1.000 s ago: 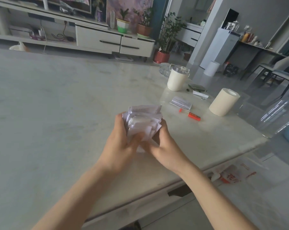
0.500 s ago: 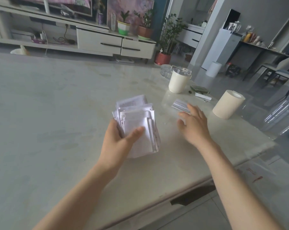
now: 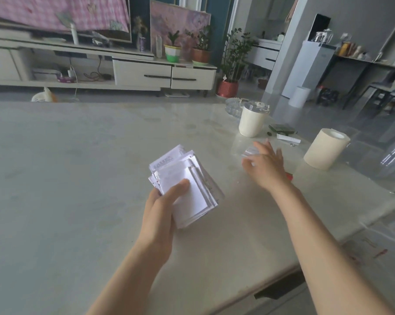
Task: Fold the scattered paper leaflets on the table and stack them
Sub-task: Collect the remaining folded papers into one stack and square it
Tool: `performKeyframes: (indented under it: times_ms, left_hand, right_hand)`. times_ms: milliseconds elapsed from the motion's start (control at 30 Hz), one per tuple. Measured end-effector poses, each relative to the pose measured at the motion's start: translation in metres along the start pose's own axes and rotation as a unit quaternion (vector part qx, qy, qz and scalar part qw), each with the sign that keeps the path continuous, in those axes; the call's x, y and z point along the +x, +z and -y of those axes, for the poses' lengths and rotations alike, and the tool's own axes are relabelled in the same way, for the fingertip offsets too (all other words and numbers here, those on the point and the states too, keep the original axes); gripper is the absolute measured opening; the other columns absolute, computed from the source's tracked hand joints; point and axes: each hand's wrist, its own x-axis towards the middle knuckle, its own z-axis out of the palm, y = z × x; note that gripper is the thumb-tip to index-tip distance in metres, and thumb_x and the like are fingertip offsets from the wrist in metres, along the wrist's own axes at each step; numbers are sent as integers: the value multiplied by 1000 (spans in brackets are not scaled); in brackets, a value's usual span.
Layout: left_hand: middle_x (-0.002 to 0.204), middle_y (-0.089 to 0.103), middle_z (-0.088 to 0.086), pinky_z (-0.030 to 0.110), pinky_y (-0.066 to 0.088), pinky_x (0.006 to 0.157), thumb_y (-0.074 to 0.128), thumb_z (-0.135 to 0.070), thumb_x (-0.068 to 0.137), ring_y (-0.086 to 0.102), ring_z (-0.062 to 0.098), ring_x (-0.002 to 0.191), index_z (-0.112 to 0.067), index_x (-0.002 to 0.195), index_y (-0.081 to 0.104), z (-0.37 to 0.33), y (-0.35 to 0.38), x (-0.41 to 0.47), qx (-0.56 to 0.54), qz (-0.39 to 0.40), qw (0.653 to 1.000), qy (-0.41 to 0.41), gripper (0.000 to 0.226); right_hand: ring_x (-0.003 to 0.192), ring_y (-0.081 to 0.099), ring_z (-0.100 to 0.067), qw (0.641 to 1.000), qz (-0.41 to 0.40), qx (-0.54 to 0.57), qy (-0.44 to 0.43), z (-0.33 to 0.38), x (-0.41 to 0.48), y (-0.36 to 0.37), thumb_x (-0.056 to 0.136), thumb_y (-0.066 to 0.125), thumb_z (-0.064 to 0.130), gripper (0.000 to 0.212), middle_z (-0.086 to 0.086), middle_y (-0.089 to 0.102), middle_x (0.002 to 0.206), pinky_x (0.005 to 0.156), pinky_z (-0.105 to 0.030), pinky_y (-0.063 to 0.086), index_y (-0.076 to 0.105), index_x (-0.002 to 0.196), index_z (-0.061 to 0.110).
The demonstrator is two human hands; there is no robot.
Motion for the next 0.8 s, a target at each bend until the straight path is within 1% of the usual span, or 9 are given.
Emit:
performKeyframes:
  times_ms: [133, 200, 267, 333, 400, 500, 633, 733, 800]
  left_hand:
    - [85, 73, -3, 19, 52, 55, 56, -14, 87, 69, 10, 71, -18, 103, 65, 0, -1, -1, -4, -5, 1000, 4, 18]
    - [89, 73, -2, 21, 52, 58, 63, -16, 84, 69, 11, 74, -17, 108, 63, 1, -1, -1, -7, -13, 1000, -4, 25]
    - [96, 73, 0, 23, 52, 64, 68, -21, 75, 69, 13, 82, -16, 112, 63, -3, -3, 1, -18, -5, 1000, -7, 38]
    - [101, 72, 1, 26, 51, 71, 68, -22, 74, 68, 15, 88, -17, 113, 63, -6, -3, 2, -35, -7, 999, -7, 40]
    - [97, 72, 2, 22, 52, 64, 69, -19, 75, 68, 14, 82, -16, 108, 63, -7, -4, 2, -25, -59, 997, 31, 34]
    - [89, 64, 2, 22, 47, 59, 71, -18, 77, 62, 14, 75, -17, 96, 54, -7, -3, 1, 24, -191, 978, 78, 26]
    - [86, 57, -3, 23, 44, 61, 64, -15, 83, 57, 11, 74, -21, 86, 45, -9, -3, -4, 41, -226, 969, 87, 20]
    - [88, 57, -2, 22, 44, 61, 64, -15, 83, 56, 9, 73, -21, 87, 45, -8, -3, -5, 48, -212, 972, 84, 20]
    - [86, 57, -3, 19, 47, 59, 65, -13, 83, 57, 10, 73, -18, 89, 46, -8, -3, -6, 47, -197, 976, 80, 20]
  right_hand:
    - [145, 8, -26, 994, 71, -75, 17, -3, -1, 17, 97, 33, 25, 43, -8, 27, 152, 114, -47, 4, 49, 129, 1]
    - [141, 20, -24, 1000, 7, -3, 11, 1, -1, 14, 95, 39, 18, 42, -9, 37, 146, 114, -42, 8, 46, 133, 1]
    - [127, 44, -24, 982, -83, 168, 16, 15, -2, -4, 91, 49, 8, 34, -11, 52, 133, 107, -29, 26, 57, 123, 3]
    - [97, 60, -15, 917, -103, 382, 46, 34, -12, -31, 85, 58, 0, 27, -7, 65, 109, 80, -15, 42, 67, 110, 7]
    - [76, 56, -5, 850, -82, 518, 38, 54, -30, -60, 82, 62, -4, 24, 2, 64, 86, 61, -5, 40, 69, 102, 7]
    - [74, 58, -10, 777, -13, 629, 24, 76, -65, -82, 81, 63, -4, 27, 4, 62, 79, 59, -13, 42, 63, 100, 16]
    - [68, 62, -10, 642, 121, 757, 15, 96, -100, -89, 77, 59, -3, 35, 0, 63, 80, 57, -16, 49, 60, 105, 18]
    - [68, 60, -11, 636, 142, 758, 14, 118, -103, -79, 81, 56, -6, 30, -1, 60, 78, 59, -17, 49, 61, 99, 17]
    - [71, 58, -14, 671, 134, 729, 10, 131, -106, -66, 82, 57, -7, 29, -2, 61, 79, 63, -21, 46, 61, 97, 17]
